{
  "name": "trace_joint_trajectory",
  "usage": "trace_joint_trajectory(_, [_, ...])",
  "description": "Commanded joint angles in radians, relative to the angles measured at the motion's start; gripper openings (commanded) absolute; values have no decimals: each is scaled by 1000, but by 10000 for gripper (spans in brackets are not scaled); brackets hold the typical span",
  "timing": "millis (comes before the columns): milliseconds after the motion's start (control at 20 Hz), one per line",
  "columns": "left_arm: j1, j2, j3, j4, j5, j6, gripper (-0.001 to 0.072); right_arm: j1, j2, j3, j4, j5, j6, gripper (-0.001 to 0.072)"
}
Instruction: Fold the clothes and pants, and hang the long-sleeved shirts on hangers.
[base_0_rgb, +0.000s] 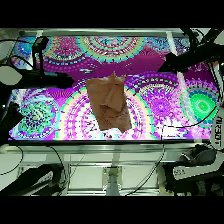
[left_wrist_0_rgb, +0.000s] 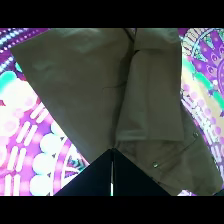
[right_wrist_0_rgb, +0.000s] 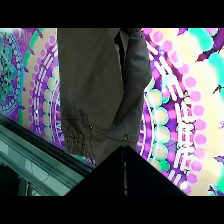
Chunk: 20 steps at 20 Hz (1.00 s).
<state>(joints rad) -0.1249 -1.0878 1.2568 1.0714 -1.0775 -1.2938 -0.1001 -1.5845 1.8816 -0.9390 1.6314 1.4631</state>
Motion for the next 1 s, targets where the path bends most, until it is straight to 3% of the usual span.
trace_joint_trajectory(0, [1,1,0,0,0,0,15,1,0,0,0,-2,0,14])
trace_joint_trajectory(950, [0,0,-8,-3,5,0,14,1,-4,-2,-3,-12,0,11])
